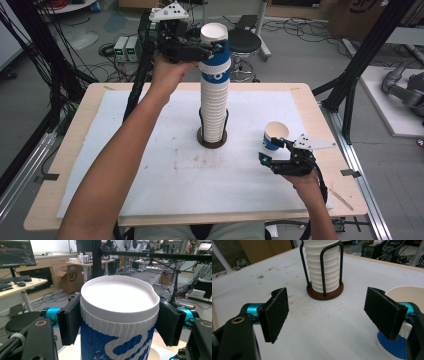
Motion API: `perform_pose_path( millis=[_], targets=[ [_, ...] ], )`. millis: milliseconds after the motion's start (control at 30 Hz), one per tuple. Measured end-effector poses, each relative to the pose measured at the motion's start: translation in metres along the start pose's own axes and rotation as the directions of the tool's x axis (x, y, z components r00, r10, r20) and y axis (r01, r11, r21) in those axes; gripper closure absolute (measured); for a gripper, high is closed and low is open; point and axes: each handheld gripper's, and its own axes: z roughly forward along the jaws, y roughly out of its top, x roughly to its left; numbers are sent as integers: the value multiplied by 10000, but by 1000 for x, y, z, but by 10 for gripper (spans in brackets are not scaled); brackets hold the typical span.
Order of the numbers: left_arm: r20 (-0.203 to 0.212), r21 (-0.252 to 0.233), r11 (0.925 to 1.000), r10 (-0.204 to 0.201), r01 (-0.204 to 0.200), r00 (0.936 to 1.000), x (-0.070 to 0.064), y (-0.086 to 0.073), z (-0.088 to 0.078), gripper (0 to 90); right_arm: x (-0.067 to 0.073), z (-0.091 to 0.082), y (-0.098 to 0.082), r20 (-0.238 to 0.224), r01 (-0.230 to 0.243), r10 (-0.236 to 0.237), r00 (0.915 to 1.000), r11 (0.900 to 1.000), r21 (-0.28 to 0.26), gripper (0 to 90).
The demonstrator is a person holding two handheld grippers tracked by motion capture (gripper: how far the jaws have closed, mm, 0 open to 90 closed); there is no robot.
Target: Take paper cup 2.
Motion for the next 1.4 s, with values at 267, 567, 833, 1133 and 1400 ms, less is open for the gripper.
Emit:
perform_pose_path(
  millis=[267, 567, 833, 1133, 1400],
  targets=[
    [55, -523, 9986, 113, -110, 9999, -1, 19, -14, 296, 0, 1, -1, -13, -24, 24, 10000, 10000, 45, 204],
    [59, -1366, 9905, -165, 172, 9998, 9, 35, -45, 296, 0, 2, -1, 0, -31, 31, 10000, 10000, 46, 204],
    [-125, -1581, 9872, 193, -210, 9997, 17, 34, -78, 296, 2, 3, 0, -49, 30, -29, 10000, 10000, 59, 203],
    [-303, -1628, 9862, 264, -310, 9992, 25, 14, -115, 297, 4, 5, 1, -86, 113, -113, 9999, 9999, 34, 203],
    [-483, -1642, 9864, -24, -55, 9988, 35, -12, -138, 297, 6, 8, 1, -122, 130, -128, 9998, 9998, 143, 203]
  ],
)
